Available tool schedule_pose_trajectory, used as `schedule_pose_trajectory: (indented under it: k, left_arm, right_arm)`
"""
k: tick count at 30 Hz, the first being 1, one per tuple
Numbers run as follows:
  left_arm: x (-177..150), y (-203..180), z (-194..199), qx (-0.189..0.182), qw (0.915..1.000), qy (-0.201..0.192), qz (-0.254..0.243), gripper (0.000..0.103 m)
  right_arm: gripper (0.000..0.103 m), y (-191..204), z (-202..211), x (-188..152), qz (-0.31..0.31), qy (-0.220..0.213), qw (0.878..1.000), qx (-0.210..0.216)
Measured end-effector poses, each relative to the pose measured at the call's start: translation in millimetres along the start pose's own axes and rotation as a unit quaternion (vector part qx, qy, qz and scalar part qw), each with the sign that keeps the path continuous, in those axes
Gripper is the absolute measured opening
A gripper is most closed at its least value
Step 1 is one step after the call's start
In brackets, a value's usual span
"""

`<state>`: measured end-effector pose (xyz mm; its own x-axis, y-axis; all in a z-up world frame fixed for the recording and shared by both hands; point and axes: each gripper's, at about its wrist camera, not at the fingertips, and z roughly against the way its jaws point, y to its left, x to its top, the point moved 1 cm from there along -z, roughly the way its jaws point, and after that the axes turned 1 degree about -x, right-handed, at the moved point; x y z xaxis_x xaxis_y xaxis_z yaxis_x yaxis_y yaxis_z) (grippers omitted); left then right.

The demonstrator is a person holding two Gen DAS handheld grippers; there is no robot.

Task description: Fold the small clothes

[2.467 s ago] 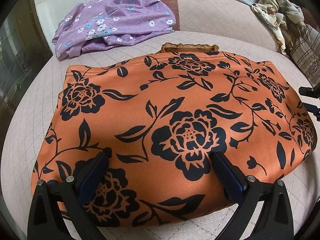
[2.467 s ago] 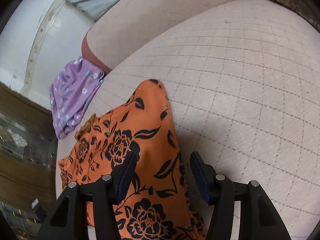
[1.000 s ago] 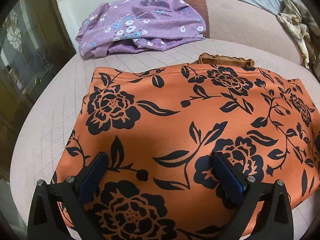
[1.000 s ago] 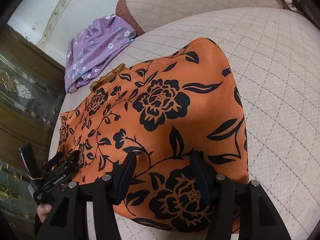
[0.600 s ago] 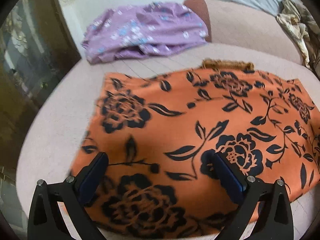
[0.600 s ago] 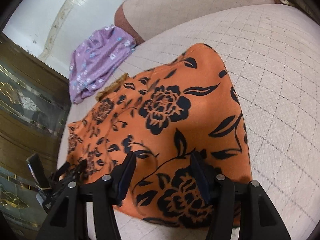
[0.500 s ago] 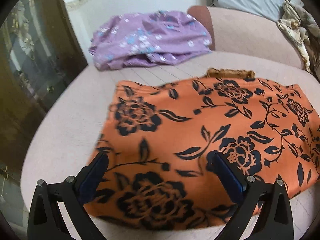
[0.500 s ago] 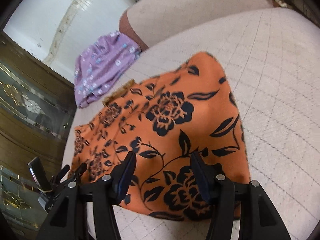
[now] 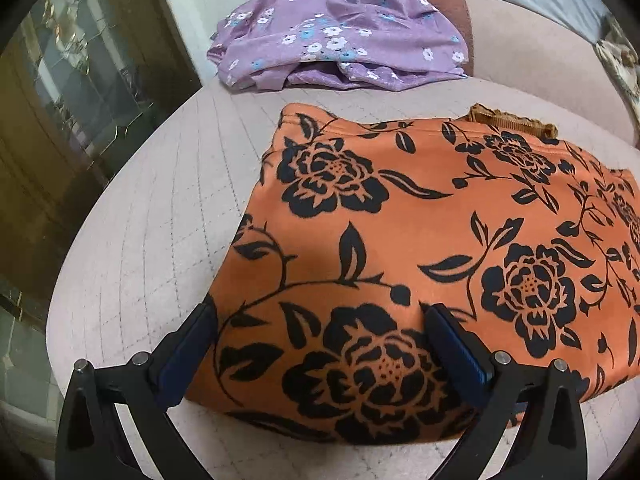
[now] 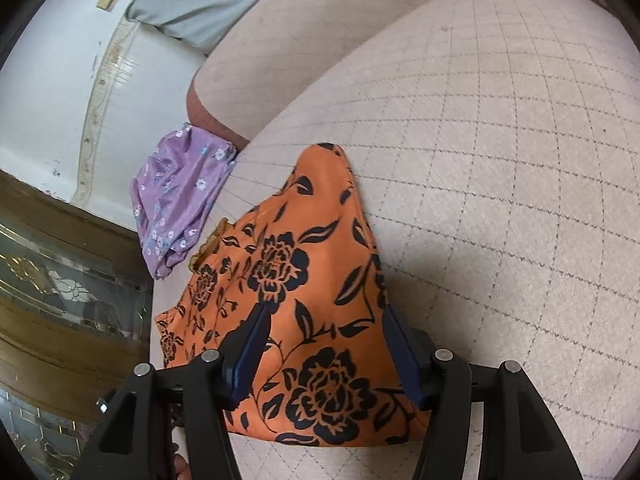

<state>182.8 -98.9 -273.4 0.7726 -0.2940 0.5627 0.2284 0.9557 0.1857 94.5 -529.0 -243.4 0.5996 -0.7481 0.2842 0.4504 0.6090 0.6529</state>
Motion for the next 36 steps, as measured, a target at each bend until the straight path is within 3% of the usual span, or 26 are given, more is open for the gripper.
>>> schedule_pose_trajectory:
  k: [14,21,25,31,34,36]
  left_arm:
    - [9.8,1.8,1.4,-0.003,0.9997,-0.017,-0.015,0.103]
    - [12.4,0.8,2.7,-0.003,0.9996,-0.024,-0.018,0.103]
    - [13.2,-3.4,0.3,-0.003,0.9995,-0.021,-0.022,0.103]
    - [13.0,-7.1,-3.1,-0.001,0.9996,-0.018,-0.023,0.103]
    - [13.4,-7.8,-3.6,-0.001,0.9996,-0.018,-0.024,0.103]
    - [13.5,-8.4,-3.9,-0.001,0.9996,-0.018,-0.024,0.103]
  right_arm:
    - [0.066,5.5,-41.8,4.4,0.026,0.043,0.997,-0.051]
    - [0.066,27.5,-25.7,6.1,0.078,-0.019,0.995,-0.065]
    - [0.066,40.8,-17.8,5.8,0.106,-0.048,0.992,-0.051]
    - [0.066,59.3,-23.2,-2.4,0.139,-0.042,0.989,-0.024]
    - [0.066,61.9,-28.7,-5.8,0.145,-0.033,0.988,-0.027]
    - [0.066,63.3,-24.8,-6.0,0.147,-0.052,0.987,-0.038]
